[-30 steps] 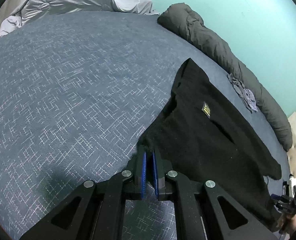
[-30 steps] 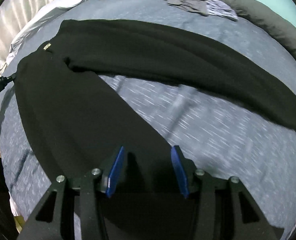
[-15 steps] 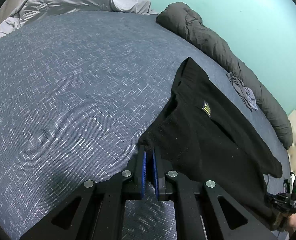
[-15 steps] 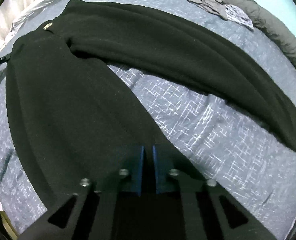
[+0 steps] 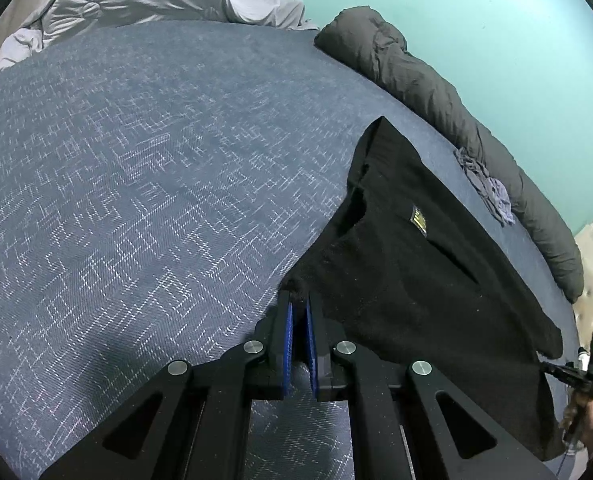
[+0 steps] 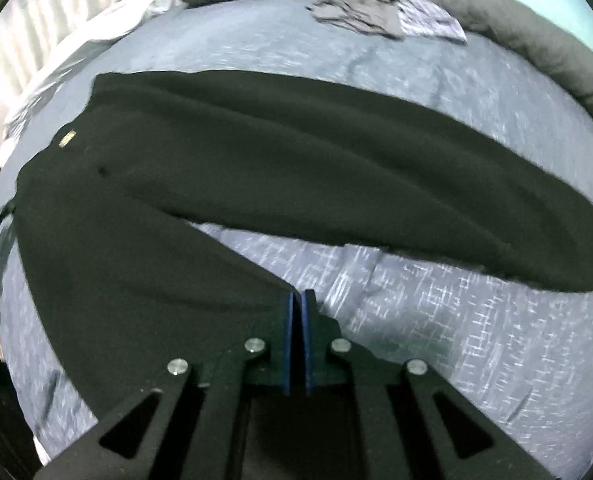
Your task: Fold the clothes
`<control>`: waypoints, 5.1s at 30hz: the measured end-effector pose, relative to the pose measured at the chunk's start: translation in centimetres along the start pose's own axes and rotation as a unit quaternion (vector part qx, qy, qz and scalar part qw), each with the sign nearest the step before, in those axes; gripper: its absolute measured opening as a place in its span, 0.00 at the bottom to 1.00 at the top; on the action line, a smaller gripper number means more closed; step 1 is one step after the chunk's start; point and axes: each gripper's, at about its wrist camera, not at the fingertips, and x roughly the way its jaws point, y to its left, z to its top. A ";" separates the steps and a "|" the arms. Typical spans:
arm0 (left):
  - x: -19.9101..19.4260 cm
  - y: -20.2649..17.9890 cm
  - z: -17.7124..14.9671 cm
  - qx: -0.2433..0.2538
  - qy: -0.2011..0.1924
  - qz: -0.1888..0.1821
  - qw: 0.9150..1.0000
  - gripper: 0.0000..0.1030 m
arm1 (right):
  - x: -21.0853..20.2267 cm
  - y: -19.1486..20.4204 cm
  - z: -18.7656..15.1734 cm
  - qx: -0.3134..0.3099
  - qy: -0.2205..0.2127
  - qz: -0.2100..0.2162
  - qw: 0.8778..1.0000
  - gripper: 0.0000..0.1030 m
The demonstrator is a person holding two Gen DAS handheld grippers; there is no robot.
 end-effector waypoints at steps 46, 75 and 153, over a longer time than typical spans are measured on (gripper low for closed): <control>0.2 0.2 -0.4 -0.004 -0.001 0.002 1.000 0.06 | -4.6 -13.6 -10.0 0.090 0.011 -0.112 0.990 0.12; 0.5 -1.8 -0.9 0.010 0.128 -0.044 0.991 0.50 | -14.7 -21.0 -29.3 0.416 -0.074 0.013 0.906 0.62; 3.2 -21.8 -2.4 0.317 0.146 -0.077 0.934 0.47 | -9.4 -7.8 -14.6 0.136 -0.050 0.031 0.989 0.54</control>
